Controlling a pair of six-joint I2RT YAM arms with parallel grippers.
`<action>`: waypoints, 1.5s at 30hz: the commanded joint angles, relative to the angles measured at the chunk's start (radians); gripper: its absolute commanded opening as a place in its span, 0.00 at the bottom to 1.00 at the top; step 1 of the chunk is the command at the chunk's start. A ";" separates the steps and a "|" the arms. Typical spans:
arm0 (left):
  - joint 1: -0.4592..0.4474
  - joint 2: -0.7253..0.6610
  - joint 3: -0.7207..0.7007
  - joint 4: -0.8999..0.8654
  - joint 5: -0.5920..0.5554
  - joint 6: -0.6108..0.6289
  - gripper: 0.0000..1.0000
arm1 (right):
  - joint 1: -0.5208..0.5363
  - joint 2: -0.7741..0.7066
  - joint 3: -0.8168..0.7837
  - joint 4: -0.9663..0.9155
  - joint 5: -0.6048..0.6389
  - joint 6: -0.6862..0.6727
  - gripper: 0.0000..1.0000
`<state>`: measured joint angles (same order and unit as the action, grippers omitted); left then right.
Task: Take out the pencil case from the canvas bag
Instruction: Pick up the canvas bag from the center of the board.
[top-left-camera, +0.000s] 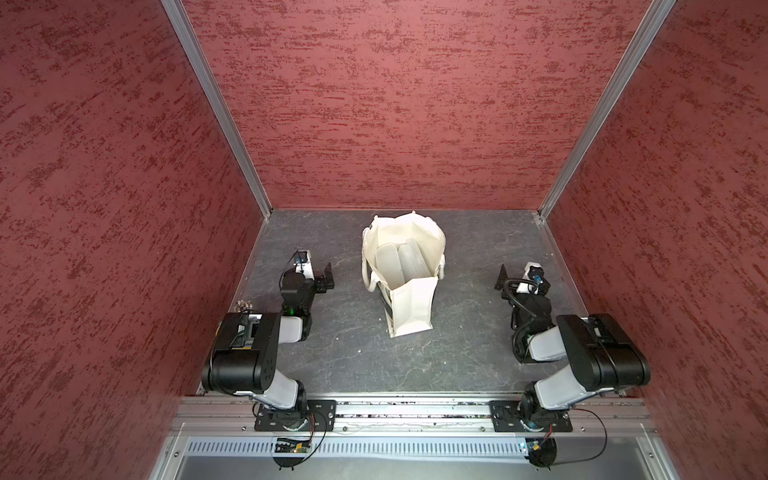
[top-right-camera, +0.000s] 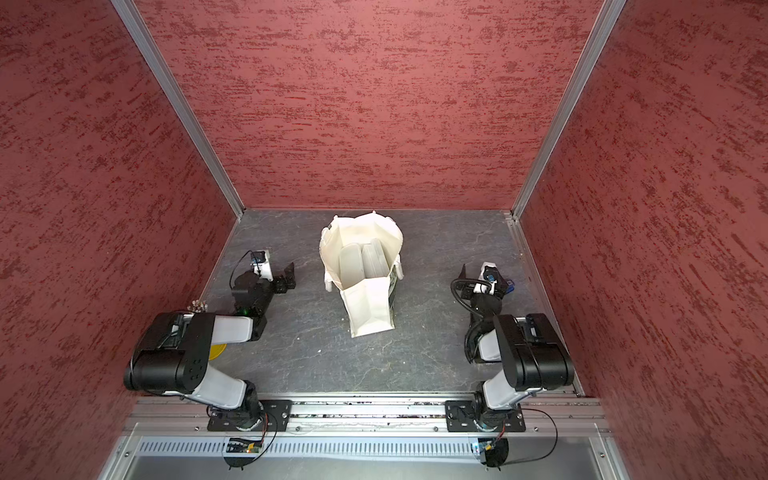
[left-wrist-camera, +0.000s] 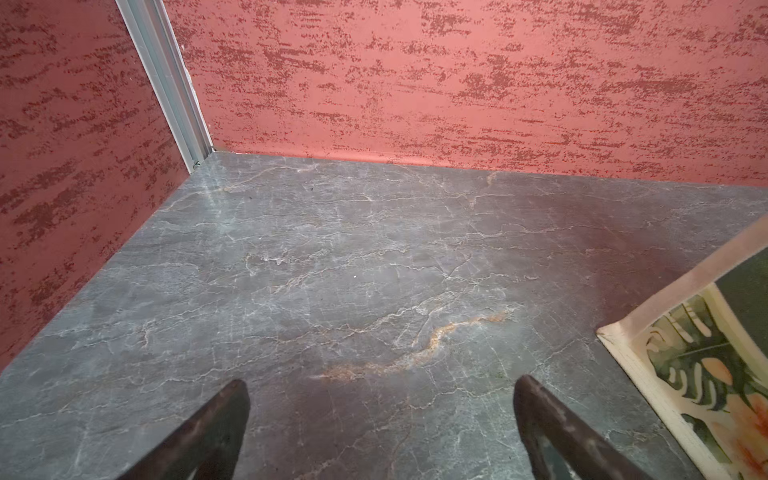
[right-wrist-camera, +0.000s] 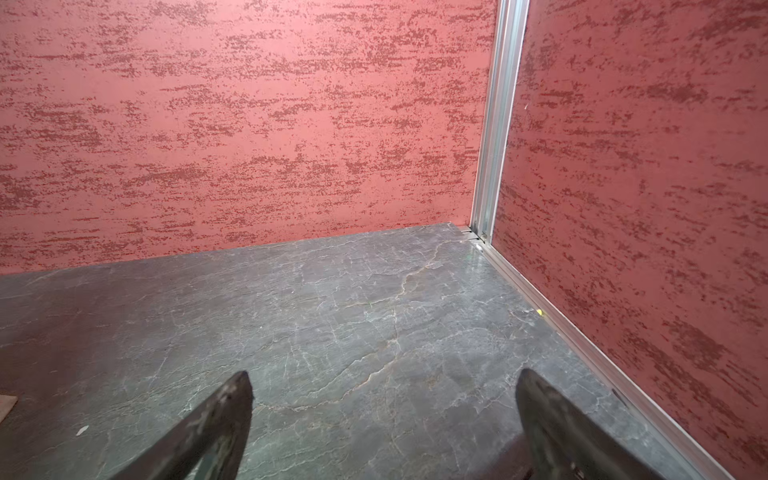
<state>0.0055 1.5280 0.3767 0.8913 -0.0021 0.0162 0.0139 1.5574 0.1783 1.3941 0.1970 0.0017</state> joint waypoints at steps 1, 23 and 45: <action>-0.002 0.007 -0.009 0.026 -0.006 0.013 1.00 | -0.007 -0.009 0.007 0.014 -0.024 -0.002 0.99; 0.019 0.006 0.004 0.000 0.044 0.004 1.00 | -0.006 -0.008 0.016 -0.008 -0.026 0.003 0.99; -0.191 -0.410 0.212 -0.665 -0.442 -0.184 1.00 | 0.018 -0.362 0.086 -0.375 0.307 0.205 0.99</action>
<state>-0.1581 1.1446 0.5484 0.4877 -0.3576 -0.0616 0.0292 1.2251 0.2321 1.1820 0.4412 0.1181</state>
